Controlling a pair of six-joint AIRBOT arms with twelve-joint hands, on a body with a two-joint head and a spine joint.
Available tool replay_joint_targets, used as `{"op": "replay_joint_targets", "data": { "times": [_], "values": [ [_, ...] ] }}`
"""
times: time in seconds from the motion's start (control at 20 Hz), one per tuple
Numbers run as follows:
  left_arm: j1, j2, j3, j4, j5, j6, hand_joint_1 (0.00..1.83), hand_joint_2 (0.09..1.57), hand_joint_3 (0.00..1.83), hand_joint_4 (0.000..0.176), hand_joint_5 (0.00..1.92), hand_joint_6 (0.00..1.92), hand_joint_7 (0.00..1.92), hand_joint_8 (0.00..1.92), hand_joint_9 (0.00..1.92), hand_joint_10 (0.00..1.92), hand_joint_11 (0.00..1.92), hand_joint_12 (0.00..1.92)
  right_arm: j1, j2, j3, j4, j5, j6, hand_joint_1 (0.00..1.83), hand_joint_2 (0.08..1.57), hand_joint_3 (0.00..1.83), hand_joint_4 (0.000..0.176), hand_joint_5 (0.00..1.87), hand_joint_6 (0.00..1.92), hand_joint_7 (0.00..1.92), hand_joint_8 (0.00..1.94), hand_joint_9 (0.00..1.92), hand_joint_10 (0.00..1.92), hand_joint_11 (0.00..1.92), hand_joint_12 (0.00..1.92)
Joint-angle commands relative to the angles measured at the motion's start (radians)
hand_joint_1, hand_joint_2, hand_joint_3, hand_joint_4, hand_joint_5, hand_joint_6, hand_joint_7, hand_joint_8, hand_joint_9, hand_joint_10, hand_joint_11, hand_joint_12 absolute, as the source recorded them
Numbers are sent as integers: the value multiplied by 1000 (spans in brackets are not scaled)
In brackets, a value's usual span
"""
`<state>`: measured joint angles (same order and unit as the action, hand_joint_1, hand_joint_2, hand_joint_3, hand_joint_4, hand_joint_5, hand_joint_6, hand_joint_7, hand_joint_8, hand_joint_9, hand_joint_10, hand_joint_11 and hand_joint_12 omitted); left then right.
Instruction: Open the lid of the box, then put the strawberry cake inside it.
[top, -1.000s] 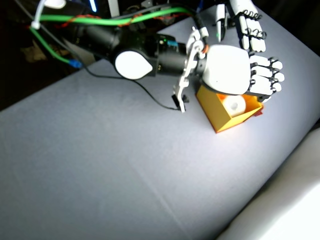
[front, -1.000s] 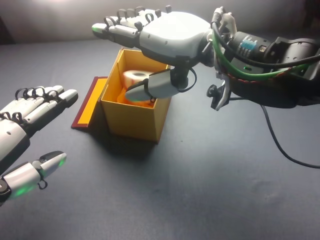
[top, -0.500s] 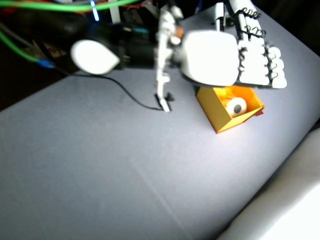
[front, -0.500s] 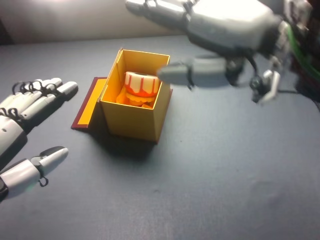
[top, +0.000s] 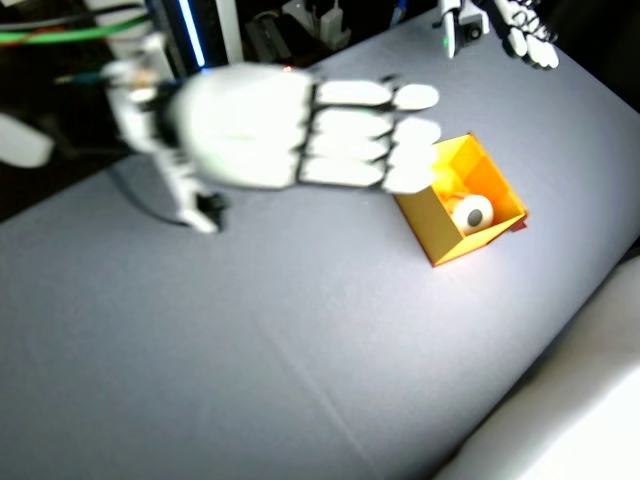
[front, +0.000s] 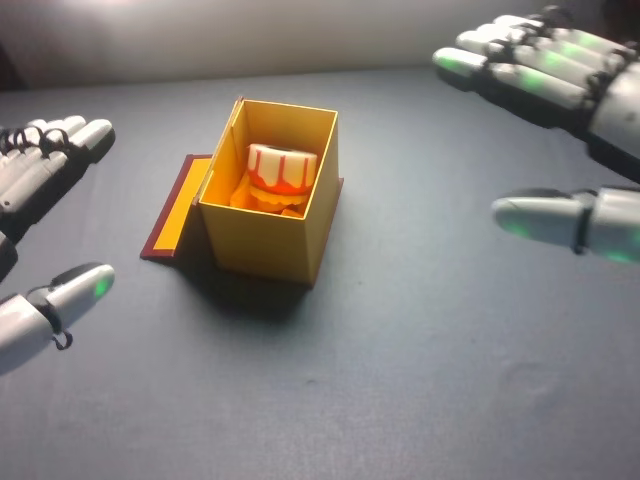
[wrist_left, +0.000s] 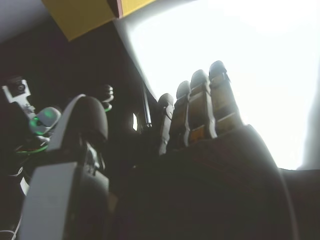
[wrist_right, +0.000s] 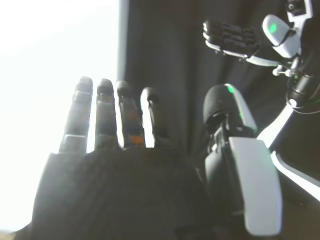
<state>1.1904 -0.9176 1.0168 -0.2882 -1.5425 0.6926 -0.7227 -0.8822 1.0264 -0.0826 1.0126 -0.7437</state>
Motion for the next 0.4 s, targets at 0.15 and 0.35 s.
{"op": "replay_joint_targets", "data": {
  "times": [0.15,0.35],
  "values": [
    [-3,39,-19,-8,-185,19,335,1392,0,89,0,0,0,0,0,0,0,0,-155,80,-71,155,359,-61,590,1326,3,0,0,0,0,0,0,0,0,0],
    [-9,71,-37,9,-185,42,348,1396,0,117,0,0,0,0,0,0,0,0,-337,124,-117,291,570,-69,402,1295,0,34,0,0,0,0,0,0,0,0]
  ]
}}
